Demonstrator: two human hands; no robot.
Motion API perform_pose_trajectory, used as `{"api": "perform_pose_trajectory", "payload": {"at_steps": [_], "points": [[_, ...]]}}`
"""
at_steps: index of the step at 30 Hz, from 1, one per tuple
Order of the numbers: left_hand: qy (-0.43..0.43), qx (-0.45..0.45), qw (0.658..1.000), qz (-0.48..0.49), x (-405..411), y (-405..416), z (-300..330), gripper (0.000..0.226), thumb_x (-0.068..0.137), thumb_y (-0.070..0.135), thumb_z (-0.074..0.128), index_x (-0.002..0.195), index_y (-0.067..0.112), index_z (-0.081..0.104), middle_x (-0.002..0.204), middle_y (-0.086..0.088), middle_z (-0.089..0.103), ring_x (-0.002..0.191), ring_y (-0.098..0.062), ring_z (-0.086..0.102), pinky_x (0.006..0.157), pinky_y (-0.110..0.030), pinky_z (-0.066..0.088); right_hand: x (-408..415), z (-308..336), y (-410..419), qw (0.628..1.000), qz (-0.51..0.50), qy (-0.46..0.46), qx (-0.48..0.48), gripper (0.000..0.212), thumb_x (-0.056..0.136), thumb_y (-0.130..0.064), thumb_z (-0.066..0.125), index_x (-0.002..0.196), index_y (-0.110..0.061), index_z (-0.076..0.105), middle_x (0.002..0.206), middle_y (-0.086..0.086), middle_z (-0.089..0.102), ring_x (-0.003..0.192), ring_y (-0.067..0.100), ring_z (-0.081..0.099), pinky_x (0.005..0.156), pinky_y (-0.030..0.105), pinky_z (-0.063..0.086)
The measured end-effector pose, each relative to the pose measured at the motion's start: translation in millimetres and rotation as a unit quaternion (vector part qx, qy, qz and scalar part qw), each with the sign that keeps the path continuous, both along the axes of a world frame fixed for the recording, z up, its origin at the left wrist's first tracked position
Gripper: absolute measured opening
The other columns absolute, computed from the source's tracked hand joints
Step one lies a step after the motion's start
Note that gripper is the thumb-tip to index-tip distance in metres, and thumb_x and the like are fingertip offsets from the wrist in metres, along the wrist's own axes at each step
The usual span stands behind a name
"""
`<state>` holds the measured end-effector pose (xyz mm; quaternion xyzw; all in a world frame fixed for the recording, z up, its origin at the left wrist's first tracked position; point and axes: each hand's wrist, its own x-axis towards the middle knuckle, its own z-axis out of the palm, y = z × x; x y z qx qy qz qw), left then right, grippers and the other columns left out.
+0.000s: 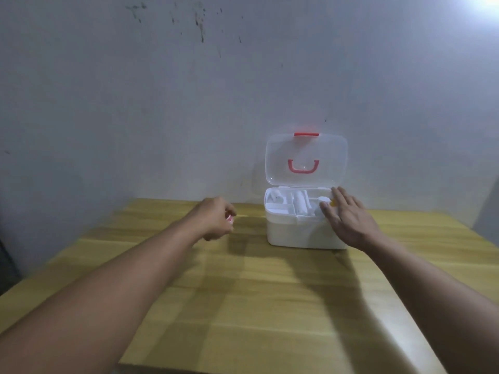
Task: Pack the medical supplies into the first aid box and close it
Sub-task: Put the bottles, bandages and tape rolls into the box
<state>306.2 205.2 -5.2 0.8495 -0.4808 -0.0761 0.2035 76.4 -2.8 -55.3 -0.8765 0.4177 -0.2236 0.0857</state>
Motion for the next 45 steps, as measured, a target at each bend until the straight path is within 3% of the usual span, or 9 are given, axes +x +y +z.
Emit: {"api": "perform_pose_trajectory", "payload": {"at_steps": [4,8,10,13,20,27,31,39,45], "points": [[0.023,-0.064,0.996,-0.062,-30,-46,34,0.021,0.083,0.015,0.061,0.101,0.017,0.072,0.102,-0.010,0.067,0.074,-0.026,0.063,0.063,-0.027,0.053,0,0,3,1.000,0.003,0.000,-0.001,0.074,0.096,-0.059,0.017,0.154,-0.014,0.010,0.163,0.005,0.008,0.150,0.019,0.004,0.122,0.035,0.005],[0.146,-0.087,0.983,-0.070,-54,-83,50,0.052,0.082,0.009,0.071,0.132,0.008,0.055,0.101,-0.014,0.064,0.068,-0.029,0.064,0.068,-0.040,0.061,0,3,6,1.000,0.005,-0.001,-0.006,0.071,0.097,-0.056,0.018,0.154,-0.014,0.010,0.163,0.004,0.006,0.150,0.016,0.003,0.121,0.031,0.002],[0.162,-0.076,0.982,-0.062,-62,-95,50,0.044,0.082,0.011,0.074,0.122,0.006,0.058,0.085,-0.014,0.065,0.065,-0.030,0.067,0.065,-0.039,0.062,0,2,6,1.000,-0.002,-0.005,-0.003,0.070,0.098,-0.056,0.019,0.154,-0.015,0.010,0.163,0.003,0.006,0.150,0.018,0.004,0.120,0.031,0.002],[0.129,-0.069,0.989,-0.038,-66,-110,39,0.015,0.081,0.015,0.076,0.083,0.007,0.063,0.086,-0.016,0.069,0.073,-0.032,0.074,0.066,-0.042,0.062,0,-3,-2,1.000,0.003,-0.005,-0.004,0.075,0.094,-0.063,0.015,0.154,-0.018,0.009,0.163,0.001,0.006,0.150,0.017,0.003,0.122,0.033,0.004],[0.002,-0.014,0.997,-0.080,-60,-124,17,0.051,0.074,0.024,0.079,0.122,0.018,0.065,0.113,-0.004,0.068,0.085,-0.020,0.062,0.074,-0.027,0.051,0,-5,-3,1.000,0.003,-0.020,-0.006,0.074,0.094,-0.063,0.016,0.154,-0.020,0.011,0.163,0.000,0.009,0.150,0.019,0.006,0.121,0.034,0.007],[-0.152,0.022,0.980,-0.123,-67,-126,13,0.013,0.080,0.013,0.057,0.069,0.020,0.062,0.086,-0.006,0.068,0.080,-0.026,0.061,0.057,-0.026,0.040,-1,-1,3,1.000,0.004,-0.025,0.005,0.073,0.095,-0.061,0.019,0.154,-0.019,0.012,0.163,0.001,0.010,0.149,0.021,0.007,0.122,0.036,0.010],[-0.204,0.050,0.969,-0.131,-69,-128,17,0.013,0.084,0.019,0.060,0.091,0.019,0.071,0.095,-0.002,0.067,0.091,-0.027,0.062,0.065,-0.030,0.042,-2,1,5,1.000,0.005,-0.024,0.006,0.072,0.095,-0.060,0.019,0.154,-0.018,0.012,0.163,0.001,0.010,0.149,0.021,0.007,0.121,0.036,0.010],[-0.187,0.009,0.976,-0.109,-60,-124,18,0.021,0.081,0.016,0.064,0.101,0.014,0.069,0.100,-0.005,0.068,0.093,-0.027,0.063,0.072,-0.035,0.051,-2,2,7,1.000,0.002,-0.018,0.005,0.072,0.095,-0.061,0.018,0.154,-0.019,0.011,0.163,0.001,0.009,0.149,0.022,0.006,0.120,0.036,0.009],[-0.112,0.002,0.986,-0.125,-51,-126,11,0.022,0.080,0.011,0.055,0.059,0.016,0.052,0.066,-0.005,0.049,0.067,-0.027,0.044,0.059,-0.029,0.037,-2,3,8,1.000,0.003,-0.021,0.004,0.071,0.096,-0.059,0.020,0.154,-0.018,0.012,0.163,0.001,0.010,0.149,0.021,0.006,0.120,0.035,0.009]]}}
